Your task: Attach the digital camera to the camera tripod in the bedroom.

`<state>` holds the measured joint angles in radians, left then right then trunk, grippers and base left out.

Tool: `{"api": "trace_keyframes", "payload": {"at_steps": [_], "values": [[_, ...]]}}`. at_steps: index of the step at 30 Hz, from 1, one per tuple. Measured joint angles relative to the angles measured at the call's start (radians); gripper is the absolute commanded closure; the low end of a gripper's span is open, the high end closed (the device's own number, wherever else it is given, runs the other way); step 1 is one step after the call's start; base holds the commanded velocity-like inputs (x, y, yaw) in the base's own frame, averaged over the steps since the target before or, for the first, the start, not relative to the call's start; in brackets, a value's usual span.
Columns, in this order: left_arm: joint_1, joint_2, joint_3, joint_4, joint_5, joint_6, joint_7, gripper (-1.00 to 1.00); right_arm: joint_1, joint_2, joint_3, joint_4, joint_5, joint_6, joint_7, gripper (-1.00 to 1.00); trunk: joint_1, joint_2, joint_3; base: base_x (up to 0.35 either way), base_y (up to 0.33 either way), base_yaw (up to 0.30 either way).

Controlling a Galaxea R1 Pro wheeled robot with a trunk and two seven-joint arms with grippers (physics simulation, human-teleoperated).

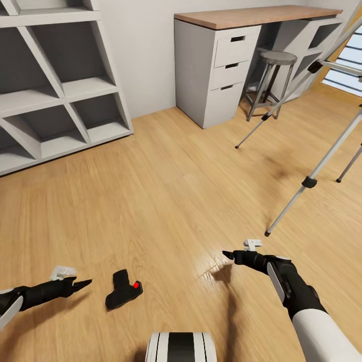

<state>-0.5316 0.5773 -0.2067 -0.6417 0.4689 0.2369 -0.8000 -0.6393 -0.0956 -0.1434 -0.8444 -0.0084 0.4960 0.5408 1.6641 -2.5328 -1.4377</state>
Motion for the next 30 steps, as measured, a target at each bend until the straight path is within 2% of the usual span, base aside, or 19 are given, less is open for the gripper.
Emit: {"api": "trace_keyframes", "payload": {"at_steps": [1, 7, 14, 15, 19, 24, 25, 30], "values": [[0.000, -0.001, -0.001, 0.027, -0.004, -0.035, -0.014, -1.00, 0.000, 0.000, 0.000, 0.000, 0.000, -0.001, -0.001, -1.00, 0.000, 0.000, 0.000, 0.000, 0.000, 0.000], [0.000, -0.011, -0.003, 0.135, -0.039, -0.101, -0.029, -1.00, 0.000, 0.001, -0.001, 0.001, -0.001, -0.001, -0.010, -1.00, 0.000, 0.000, 0.000, 0.000, 0.000, 0.000], [0.000, -0.014, -0.003, 0.159, -0.041, -0.163, -0.028, -1.00, 0.000, 0.001, -0.001, 0.004, -0.001, -0.001, -0.015, -1.00, 0.000, 0.000, 0.000, 0.000, 0.000, 0.000], [0.000, -0.015, -0.002, 0.167, -0.039, -0.195, -0.025, -1.00, 0.000, 0.000, -0.001, 0.005, -0.001, -0.001, -0.015, -1.00, 0.000, 0.000, 0.000, 0.000, 0.000, 0.000], [0.000, -0.020, -0.001, 0.188, -0.038, -0.236, -0.023, -1.00, 0.000, 0.000, -0.001, 0.007, -0.001, -0.001, -0.016, -1.00, 0.000, 0.000, 0.000, 0.000, 0.000, 0.000], [0.000, -0.037, -0.002, 0.209, -0.040, -0.282, -0.024, -1.00, 0.000, 0.000, -0.001, 0.008, -0.001, -0.001, -0.016, -1.00, 0.000, 0.000, 0.000, 0.000, 0.000, 0.000], [0.000, -0.053, -0.002, 0.217, -0.039, -0.345, -0.035, -1.00, 0.000, 0.000, -0.001, 0.008, -0.001, -0.001, -0.016, -1.00, 0.000, 0.000, 0.000, 0.000, 0.000, 0.000], [0.000, -0.060, -0.004, 0.216, -0.042, -0.386, -0.039, -1.00, 0.000, 0.000, -0.001, 0.008, -0.001, -0.001, -0.016, -1.00, 0.000, 0.000, 0.000, 0.000, 0.000, 0.000]]}}
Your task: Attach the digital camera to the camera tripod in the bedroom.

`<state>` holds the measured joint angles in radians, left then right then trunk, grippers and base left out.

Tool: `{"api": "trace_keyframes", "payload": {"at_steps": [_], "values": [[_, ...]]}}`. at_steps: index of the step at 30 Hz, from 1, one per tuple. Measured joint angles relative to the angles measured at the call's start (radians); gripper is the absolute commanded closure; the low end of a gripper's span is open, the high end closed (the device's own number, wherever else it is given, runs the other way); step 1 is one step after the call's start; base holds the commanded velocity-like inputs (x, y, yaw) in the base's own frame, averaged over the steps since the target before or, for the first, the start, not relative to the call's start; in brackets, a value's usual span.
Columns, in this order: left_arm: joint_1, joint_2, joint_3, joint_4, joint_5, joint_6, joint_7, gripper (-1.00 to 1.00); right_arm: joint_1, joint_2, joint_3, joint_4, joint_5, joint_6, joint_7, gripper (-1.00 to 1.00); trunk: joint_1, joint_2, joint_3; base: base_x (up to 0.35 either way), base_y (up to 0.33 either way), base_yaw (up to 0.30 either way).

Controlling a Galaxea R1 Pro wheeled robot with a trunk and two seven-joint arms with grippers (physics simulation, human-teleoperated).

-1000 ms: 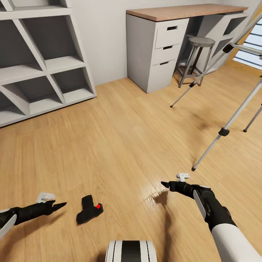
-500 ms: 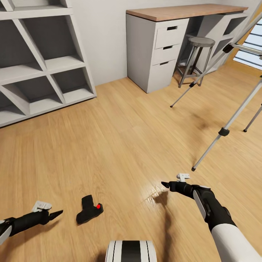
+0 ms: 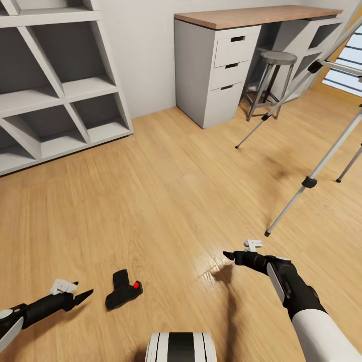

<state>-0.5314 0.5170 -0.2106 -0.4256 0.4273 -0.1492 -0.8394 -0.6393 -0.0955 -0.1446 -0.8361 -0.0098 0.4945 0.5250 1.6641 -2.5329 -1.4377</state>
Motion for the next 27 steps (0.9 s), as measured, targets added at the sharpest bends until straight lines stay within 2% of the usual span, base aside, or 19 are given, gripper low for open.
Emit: {"api": "trace_keyframes", "payload": {"at_steps": [5, 11, 13, 20, 27], "values": [[0.000, -0.012, -0.006, 0.006, -0.016, -0.033, 0.003, -1.00, 0.000, -0.001, 0.000, 0.001, 0.000, 0.000, 0.000, -1.00, 0.000, 0.000, 0.000, 0.000, 0.000, 0.000], [0.000, -0.029, -0.011, 0.042, -0.091, -0.142, 0.010, -1.00, 0.000, -0.001, 0.000, 0.001, 0.000, 0.000, -0.005, -1.00, 0.000, 0.000, 0.000, 0.000, 0.000, 0.000], [0.000, -0.041, -0.013, 0.076, -0.119, -0.225, 0.014, -1.00, 0.000, -0.001, 0.000, 0.001, 0.000, 0.000, -0.009, -1.00, 0.000, 0.000, 0.000, 0.000, 0.000, 0.000], [0.000, -0.072, -0.013, 0.153, -0.141, -0.357, 0.016, -1.00, 0.000, 0.000, 0.000, 0.001, 0.000, 0.000, -0.013, -1.00, 0.000, 0.000, 0.000, 0.000, 0.000, 0.000], [0.000, -0.079, -0.013, 0.183, -0.148, -0.406, 0.016, -1.00, 0.000, 0.000, 0.000, 0.001, 0.000, 0.000, -0.014, -1.00, 0.000, 0.000, 0.000, 0.000, 0.000, 0.000]]}}
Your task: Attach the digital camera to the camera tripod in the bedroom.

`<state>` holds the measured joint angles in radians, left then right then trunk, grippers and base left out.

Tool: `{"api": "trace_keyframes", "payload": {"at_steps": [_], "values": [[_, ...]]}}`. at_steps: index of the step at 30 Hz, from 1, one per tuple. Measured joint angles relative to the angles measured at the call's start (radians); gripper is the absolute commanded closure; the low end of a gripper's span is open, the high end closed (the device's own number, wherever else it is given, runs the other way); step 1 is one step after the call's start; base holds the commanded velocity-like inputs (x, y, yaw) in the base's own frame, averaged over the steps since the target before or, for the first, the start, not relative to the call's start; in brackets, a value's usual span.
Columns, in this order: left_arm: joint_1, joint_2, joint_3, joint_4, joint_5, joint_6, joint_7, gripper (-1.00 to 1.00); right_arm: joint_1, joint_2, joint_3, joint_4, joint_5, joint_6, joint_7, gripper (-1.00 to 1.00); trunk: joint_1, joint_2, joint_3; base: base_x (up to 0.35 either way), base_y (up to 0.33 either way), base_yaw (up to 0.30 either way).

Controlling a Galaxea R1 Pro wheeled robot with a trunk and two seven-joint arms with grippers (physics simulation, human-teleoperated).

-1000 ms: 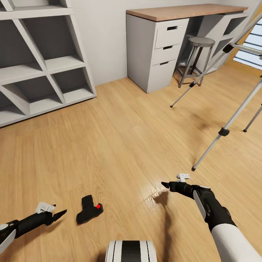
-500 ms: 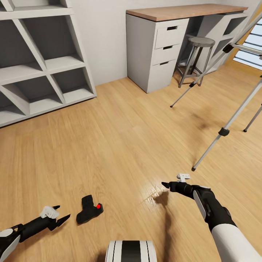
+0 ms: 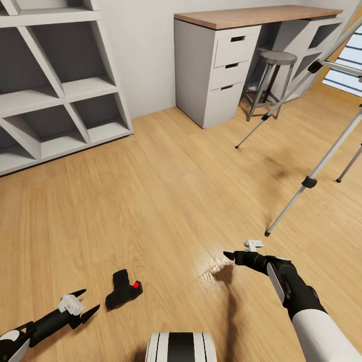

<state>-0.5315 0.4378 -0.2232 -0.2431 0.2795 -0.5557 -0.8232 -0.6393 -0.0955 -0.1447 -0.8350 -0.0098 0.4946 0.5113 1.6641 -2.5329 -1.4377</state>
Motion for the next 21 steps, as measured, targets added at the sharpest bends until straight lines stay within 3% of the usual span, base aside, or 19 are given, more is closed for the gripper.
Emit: {"api": "trace_keyframes", "payload": {"at_steps": [14, 15, 19, 21], "values": [[0.000, -0.007, 0.001, 0.033, 0.010, -0.015, 0.011, -1.00, 0.000, 0.000, 0.000, 0.000, 0.000, 0.000, 0.000, -1.00, 0.000, 0.000, 0.000, 0.000, 0.000, 0.000], [0.000, -0.011, 0.003, 0.060, 0.020, -0.017, 0.052, -1.00, 0.000, 0.000, 0.000, 0.000, 0.000, 0.000, 0.000, -1.00, 0.000, 0.000, 0.000, 0.000, 0.000, 0.000], [0.000, -0.015, 0.004, 0.091, 0.033, -0.018, 0.088, -1.00, 0.000, 0.000, 0.000, 0.000, 0.000, 0.000, 0.000, -1.00, 0.000, 0.000, 0.000, 0.000, 0.000, 0.000], [0.000, -0.038, 0.004, 0.117, 0.039, -0.020, 0.109, -1.00, 0.000, 0.000, 0.000, 0.000, 0.000, 0.000, 0.000, -1.00, 0.000, 0.000, 0.000, 0.000, 0.000, 0.000]]}}
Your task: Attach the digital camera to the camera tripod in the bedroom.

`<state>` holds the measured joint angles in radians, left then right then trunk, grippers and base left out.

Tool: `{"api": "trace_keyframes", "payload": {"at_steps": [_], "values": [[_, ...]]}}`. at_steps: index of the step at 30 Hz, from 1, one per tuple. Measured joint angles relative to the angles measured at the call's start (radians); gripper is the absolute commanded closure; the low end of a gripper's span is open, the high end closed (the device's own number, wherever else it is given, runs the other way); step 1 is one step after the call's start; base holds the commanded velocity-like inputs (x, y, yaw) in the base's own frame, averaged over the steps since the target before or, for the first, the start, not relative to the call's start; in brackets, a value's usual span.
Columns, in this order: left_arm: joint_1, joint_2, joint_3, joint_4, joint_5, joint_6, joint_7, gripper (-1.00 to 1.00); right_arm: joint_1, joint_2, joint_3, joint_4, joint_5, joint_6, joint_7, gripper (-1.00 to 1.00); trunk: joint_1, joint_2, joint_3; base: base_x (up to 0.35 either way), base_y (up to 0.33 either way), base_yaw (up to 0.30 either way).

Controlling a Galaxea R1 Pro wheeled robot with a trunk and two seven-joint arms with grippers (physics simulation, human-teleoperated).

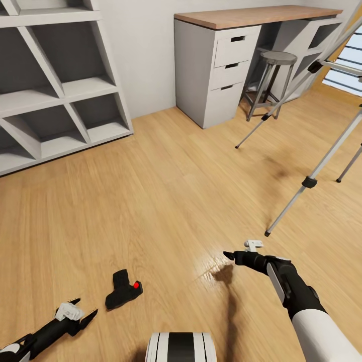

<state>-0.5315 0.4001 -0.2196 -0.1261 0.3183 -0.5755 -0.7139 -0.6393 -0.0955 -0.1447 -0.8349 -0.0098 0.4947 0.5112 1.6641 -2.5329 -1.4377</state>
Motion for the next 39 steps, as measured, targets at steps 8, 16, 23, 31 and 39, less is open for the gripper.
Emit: {"api": "trace_keyframes", "payload": {"at_steps": [8, 16, 23, 31, 39], "values": [[0.000, -0.036, 0.001, 0.008, 0.001, -0.002, 0.006, -1.00, 0.000, 0.000, 0.000, 0.000, 0.000, 0.000, 0.000, -1.00, 0.000, 0.000, 0.000, 0.000, 0.000, 0.000], [0.000, -0.045, -0.002, 0.016, 0.004, -0.119, 0.009, -1.00, 0.000, 0.000, -0.001, 0.000, -0.001, 0.000, 0.000, -1.00, 0.000, 0.000, 0.000, 0.000, 0.000, 0.000], [0.000, -0.058, 0.002, 0.087, 0.027, -0.141, 0.061, -1.00, 0.000, 0.000, -0.001, 0.000, -0.001, 0.000, 0.000, -1.00, 0.000, 0.000, 0.000, 0.000, 0.000, 0.000], [0.000, -0.084, -0.005, 0.108, 0.014, -0.151, 0.172, -1.00, 0.000, 0.000, 0.000, 0.000, -0.001, 0.000, 0.000, -1.00, 0.000, 0.000, 0.000, 0.000, 0.000, 0.000], [0.000, -0.085, -0.056, 0.095, -0.146, -0.155, 0.184, -1.00, 0.000, 0.000, 0.000, 0.000, -0.001, 0.000, 0.000, -1.00, 0.000, 0.000, 0.000, 0.000, 0.000, 0.000]]}}
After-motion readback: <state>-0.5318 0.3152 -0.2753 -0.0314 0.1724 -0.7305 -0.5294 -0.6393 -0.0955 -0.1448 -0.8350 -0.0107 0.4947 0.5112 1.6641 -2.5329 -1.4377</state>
